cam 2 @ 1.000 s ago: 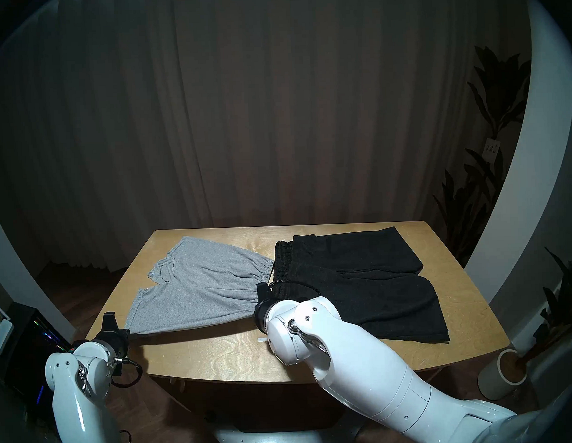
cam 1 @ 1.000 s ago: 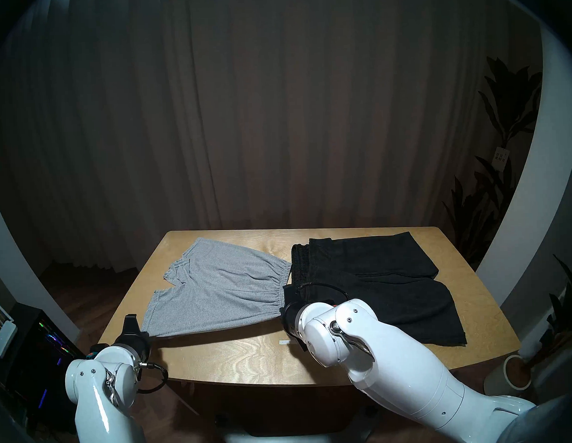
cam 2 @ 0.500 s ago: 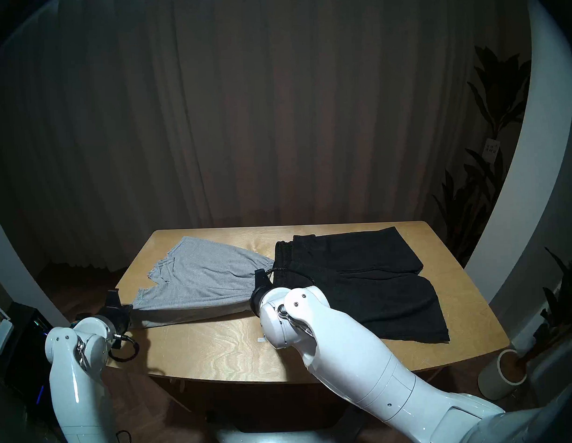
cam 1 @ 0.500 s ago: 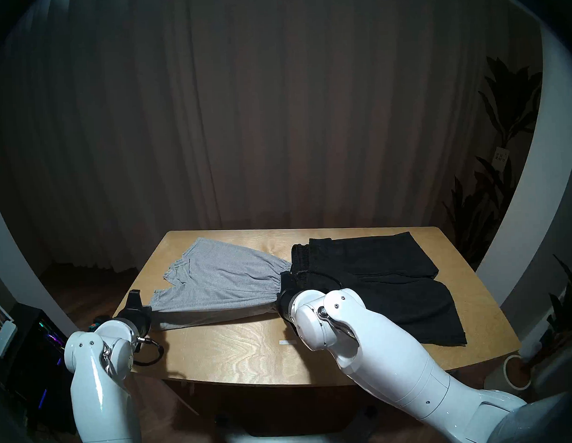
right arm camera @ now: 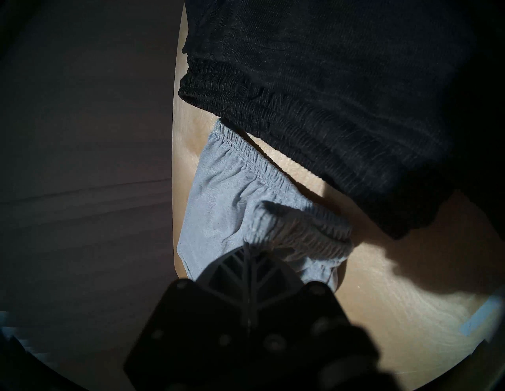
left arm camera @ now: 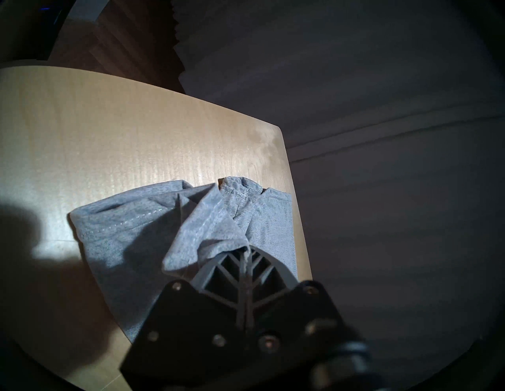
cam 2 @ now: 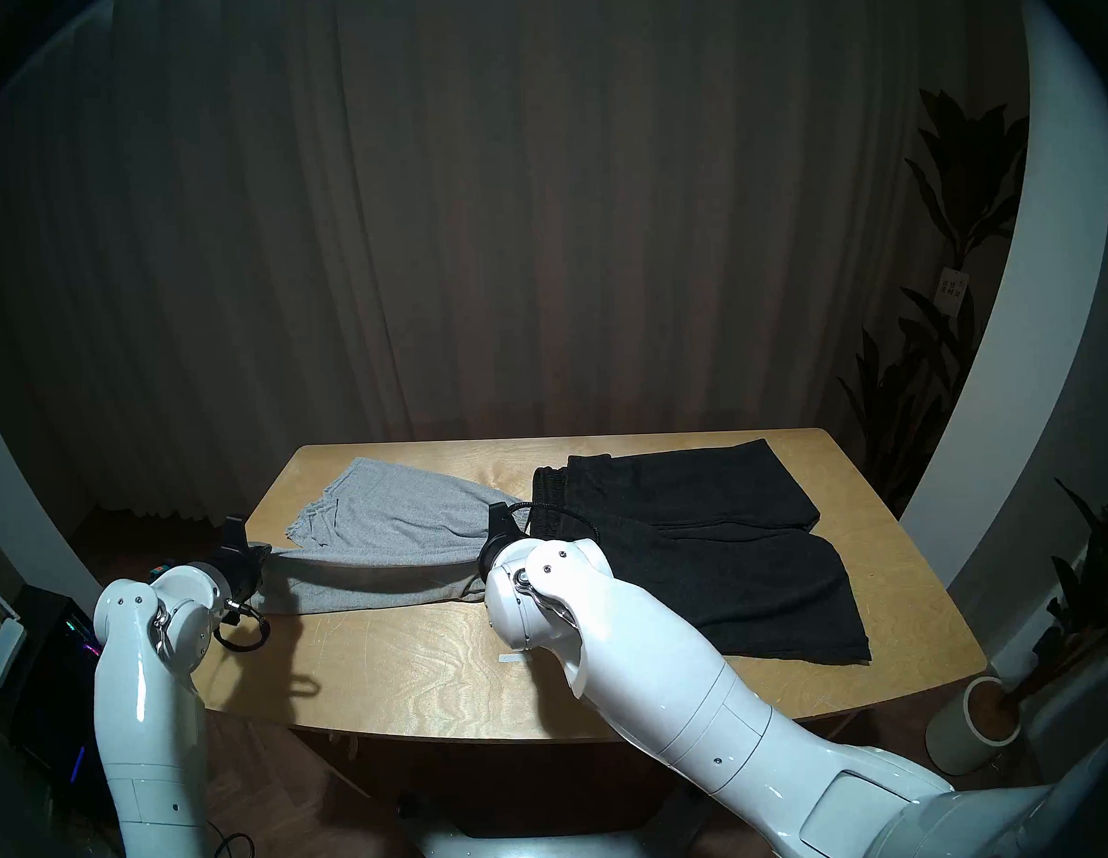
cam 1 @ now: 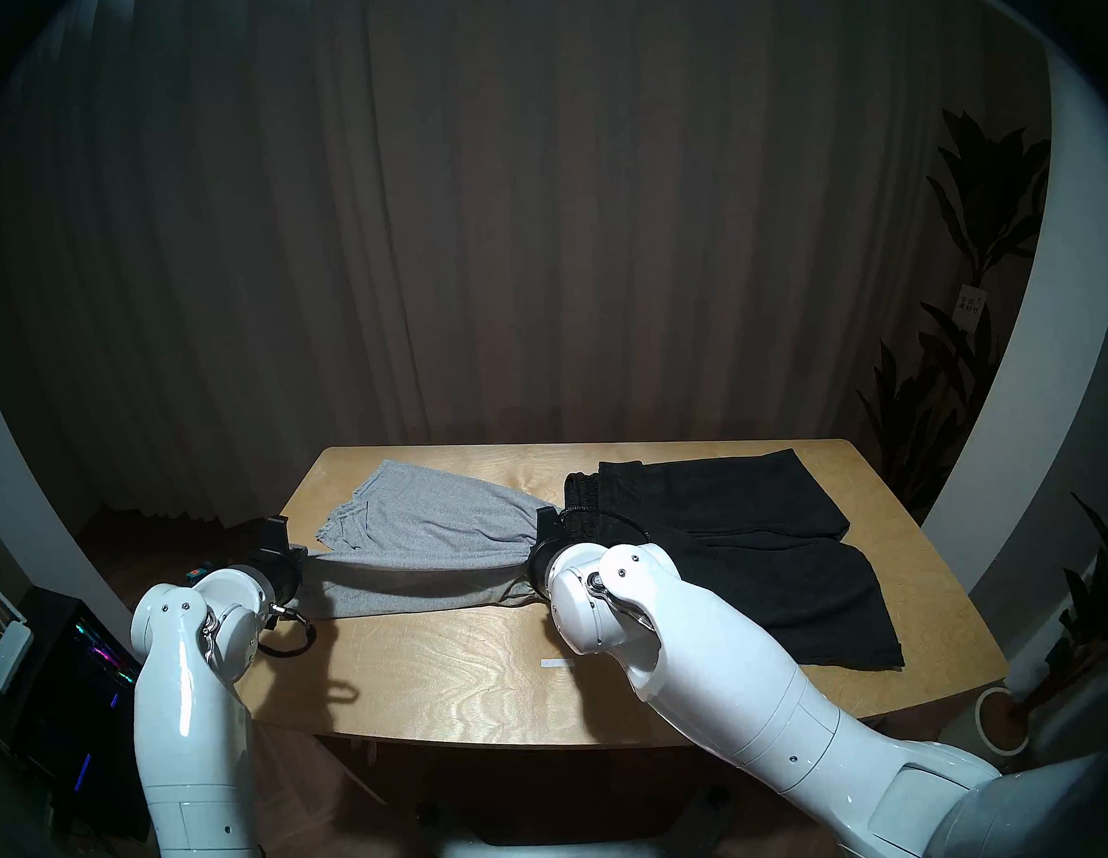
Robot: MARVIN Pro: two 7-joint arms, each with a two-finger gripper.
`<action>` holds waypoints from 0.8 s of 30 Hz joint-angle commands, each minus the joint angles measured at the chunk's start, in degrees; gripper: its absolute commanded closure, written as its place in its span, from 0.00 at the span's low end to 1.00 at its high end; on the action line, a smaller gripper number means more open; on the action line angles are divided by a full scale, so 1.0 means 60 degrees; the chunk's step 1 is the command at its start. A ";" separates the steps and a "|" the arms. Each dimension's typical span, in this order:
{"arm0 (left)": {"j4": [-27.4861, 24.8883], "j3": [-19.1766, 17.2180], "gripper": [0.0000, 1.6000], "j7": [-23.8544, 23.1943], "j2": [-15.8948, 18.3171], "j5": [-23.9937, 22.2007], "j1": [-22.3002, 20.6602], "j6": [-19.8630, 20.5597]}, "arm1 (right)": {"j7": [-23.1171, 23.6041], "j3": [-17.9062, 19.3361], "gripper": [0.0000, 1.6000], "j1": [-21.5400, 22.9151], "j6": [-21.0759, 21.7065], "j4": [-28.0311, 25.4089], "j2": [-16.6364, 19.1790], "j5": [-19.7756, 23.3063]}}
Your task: Fold pants twice and stack them
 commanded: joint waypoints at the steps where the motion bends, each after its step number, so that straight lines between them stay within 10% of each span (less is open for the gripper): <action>1: 0.0741 0.0339 1.00 -0.0547 0.1023 -0.0067 -0.1030 0.0061 | 0.0331 -0.0049 1.00 0.0530 -0.0178 0.0258 -0.0664 -0.0202; 24: 0.2900 0.1787 1.00 -0.1546 0.1942 -0.0273 -0.2927 0.0017 | 0.0769 -0.0052 1.00 0.1277 -0.0757 0.1964 -0.1453 -0.0548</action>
